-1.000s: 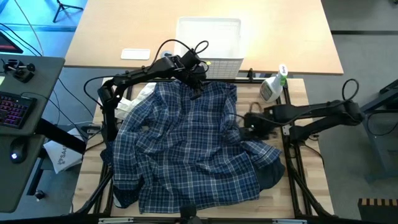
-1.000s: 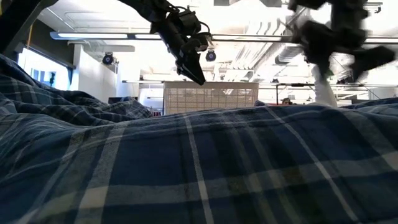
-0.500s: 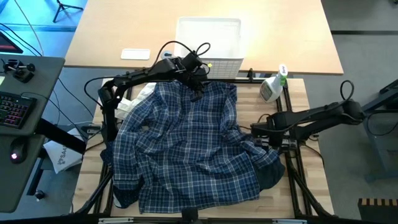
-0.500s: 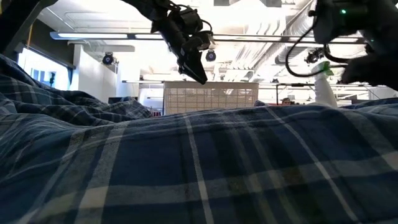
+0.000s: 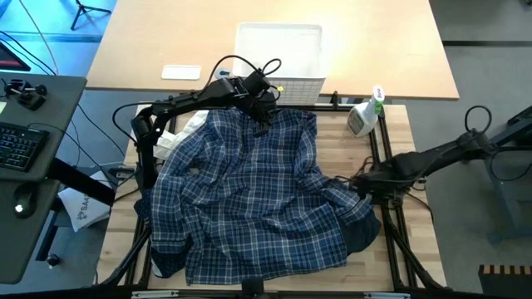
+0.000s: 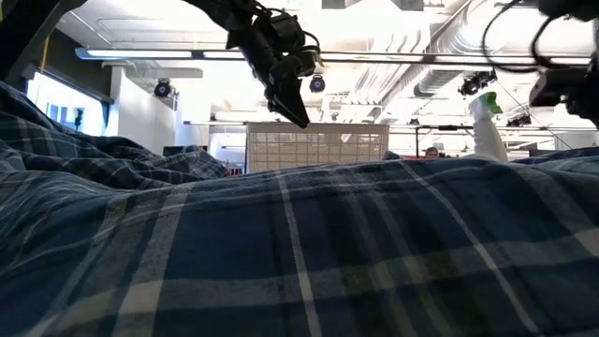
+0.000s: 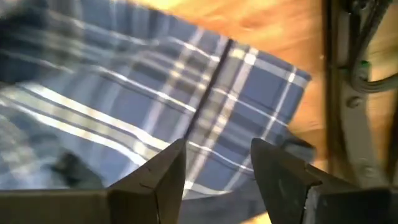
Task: Fold Laundry from Bin
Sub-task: Fold the blue checkered long sleeve
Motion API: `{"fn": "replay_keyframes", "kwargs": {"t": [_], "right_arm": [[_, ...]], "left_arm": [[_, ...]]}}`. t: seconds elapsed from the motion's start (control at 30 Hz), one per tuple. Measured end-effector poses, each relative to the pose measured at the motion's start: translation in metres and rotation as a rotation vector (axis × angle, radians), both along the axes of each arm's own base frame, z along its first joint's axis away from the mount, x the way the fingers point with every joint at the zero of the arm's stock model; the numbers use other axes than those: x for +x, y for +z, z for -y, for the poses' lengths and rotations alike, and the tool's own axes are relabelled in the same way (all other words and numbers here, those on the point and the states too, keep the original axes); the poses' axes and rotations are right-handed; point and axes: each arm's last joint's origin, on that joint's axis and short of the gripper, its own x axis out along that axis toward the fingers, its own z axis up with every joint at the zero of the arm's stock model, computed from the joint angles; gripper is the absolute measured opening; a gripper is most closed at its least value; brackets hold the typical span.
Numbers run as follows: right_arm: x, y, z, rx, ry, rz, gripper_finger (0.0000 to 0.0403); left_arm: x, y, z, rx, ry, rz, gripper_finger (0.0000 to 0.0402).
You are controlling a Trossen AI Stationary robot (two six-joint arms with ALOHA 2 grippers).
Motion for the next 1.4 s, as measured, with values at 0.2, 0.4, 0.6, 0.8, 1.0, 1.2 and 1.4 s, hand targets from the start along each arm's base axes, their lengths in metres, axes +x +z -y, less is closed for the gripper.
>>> {"fn": "replay_keyframes", "kwargs": {"t": [0.2, 0.4, 0.6, 0.8, 1.0, 1.2, 1.4], "right_arm": [[-0.017, 0.001, -0.002, 0.046, -0.005, -0.026, 0.0177], [-0.021, -0.008, -0.006, 0.029, 0.075, -0.035, 0.0177], [-0.022, -0.019, -0.012, 0.091, 0.112, 0.002, 0.0177], [-0.018, -0.032, -0.015, 0.097, 0.111, 0.024, 0.0177], [-0.016, -0.042, -0.014, 0.017, 0.095, 0.017, 0.0167], [-0.015, -0.042, -0.014, 0.014, 0.095, 0.009, 0.012], [-0.01, -0.031, -0.013, -0.067, 0.053, 0.087, 0.0092]], "left_arm": [[0.0, 0.0, 0.0, 0.0, 0.0, -0.001, 0.0126], [0.0, 0.0, 0.0, 0.0, -0.001, 0.0, 0.0126], [0.001, 0.0, 0.0, 0.004, -0.001, 0.008, 0.0126], [0.001, 0.001, 0.0, 0.007, -0.001, 0.01, 0.0126], [0.001, 0.001, 0.0, 0.008, -0.003, 0.011, 0.0126], [0.001, 0.001, 0.0, 0.008, -0.002, 0.011, 0.0126], [0.001, 0.001, 0.0, 0.006, 0.0, 0.011, 0.0126]]}}
